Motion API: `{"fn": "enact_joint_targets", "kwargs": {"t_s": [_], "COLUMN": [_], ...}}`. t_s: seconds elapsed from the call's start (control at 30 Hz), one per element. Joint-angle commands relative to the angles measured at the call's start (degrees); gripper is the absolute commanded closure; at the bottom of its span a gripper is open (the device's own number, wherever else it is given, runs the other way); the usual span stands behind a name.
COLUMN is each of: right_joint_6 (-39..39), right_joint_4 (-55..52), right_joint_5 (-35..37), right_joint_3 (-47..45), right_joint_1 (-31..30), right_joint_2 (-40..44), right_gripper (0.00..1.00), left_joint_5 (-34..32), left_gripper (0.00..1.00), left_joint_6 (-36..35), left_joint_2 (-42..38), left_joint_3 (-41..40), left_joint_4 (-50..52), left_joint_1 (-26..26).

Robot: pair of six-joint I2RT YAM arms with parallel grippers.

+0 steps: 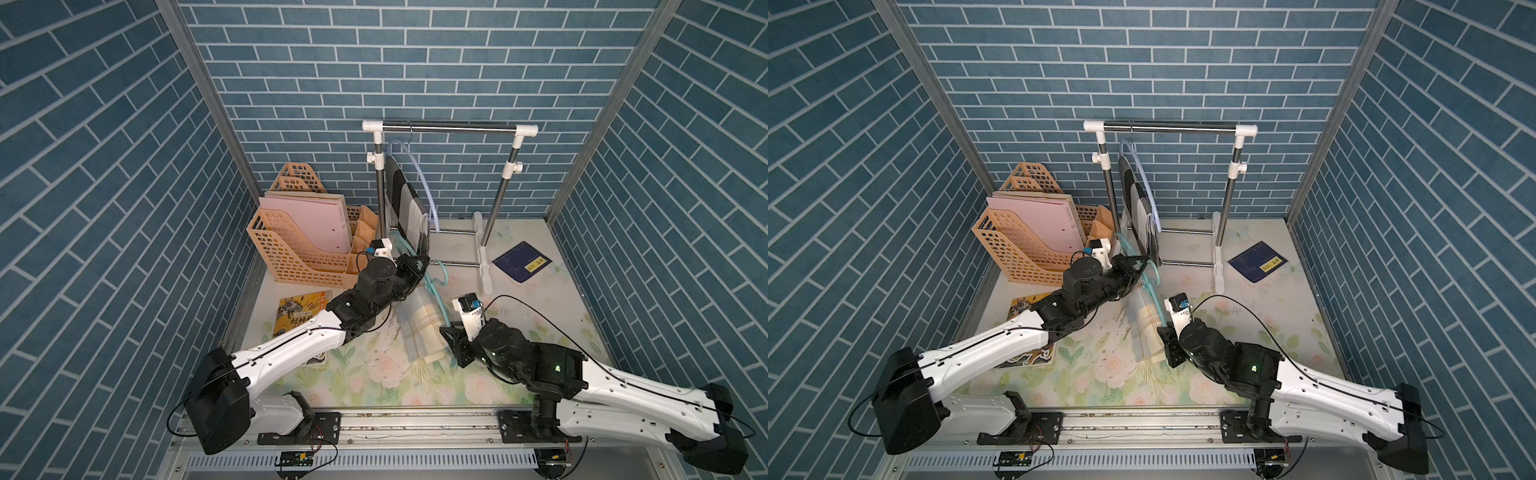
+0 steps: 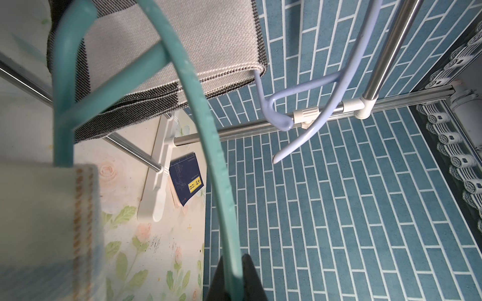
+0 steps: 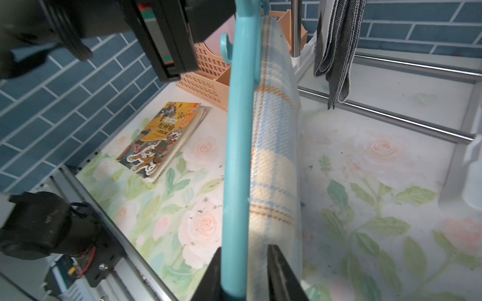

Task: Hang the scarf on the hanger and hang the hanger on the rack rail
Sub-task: Place the hanger at the clothesline.

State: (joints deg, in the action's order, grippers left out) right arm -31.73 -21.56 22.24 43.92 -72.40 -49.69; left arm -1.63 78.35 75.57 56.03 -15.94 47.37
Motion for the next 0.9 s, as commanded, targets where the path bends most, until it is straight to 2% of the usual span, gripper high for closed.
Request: {"fn": "enact_joint_targets", "kwargs": {"t_s": [0.0, 0.07, 0.1, 0.13, 0.2, 0.23, 0.3, 0.5, 0.7, 0.87], "right_joint_6": [-1.3, -1.8, -2.3, -2.7, -3.4, -3.8, -4.4, -6.2, -10.0, -12.6], "right_joint_4": [-1.4, -2.6, -3.2, -3.9, -4.7, -5.4, -7.2, -11.5, -20.3, -33.7], "right_joint_5": [3.7, 4.6, 5.7, 6.7, 8.2, 8.8, 9.9, 11.6, 11.4, 7.4], "right_joint_3": [2.3, 3.7, 4.4, 4.9, 5.9, 6.7, 8.4, 12.7, 17.8, 25.4], "right_joint_1": [-0.3, -0.3, -0.3, -0.4, -0.3, -0.3, -0.3, -0.3, -0.3, -0.3], "right_joint_2": [-2.1, -3.6, -4.1, -4.2, -3.3, -2.9, -2.4, -2.6, -1.4, -1.9], "right_gripper": [0.83, 0.88, 0.97, 1.00, 1.00, 1.00, 1.00, 1.00, 1.00, 1.00], "left_joint_5": [-0.4, -0.2, -0.2, -0.1, 0.1, 0.0, -0.2, 0.5, -2.8, -5.5], "left_gripper": [1.00, 1.00, 1.00, 1.00, 1.00, 0.96, 0.70, 0.28, 0.04, 0.02], "left_joint_6": [0.4, 0.6, 0.6, 0.6, 0.5, 0.4, 0.1, -0.6, -4.8, -8.5], "left_joint_2": [-1.7, -2.0, -2.2, -2.3, -2.9, -3.3, -4.0, -5.0, -10.0, -14.1], "left_joint_3": [1.7, 1.4, 1.3, 1.1, 0.4, -0.1, -1.3, -3.5, -4.8, -5.5], "left_joint_4": [-1.5, -1.5, -1.5, -1.5, -1.8, -2.0, -2.1, -1.8, 5.4, 9.4], "left_joint_1": [-0.3, -0.3, -0.3, -0.3, -0.3, -0.3, -0.3, -0.3, -1.3, -2.2]}}
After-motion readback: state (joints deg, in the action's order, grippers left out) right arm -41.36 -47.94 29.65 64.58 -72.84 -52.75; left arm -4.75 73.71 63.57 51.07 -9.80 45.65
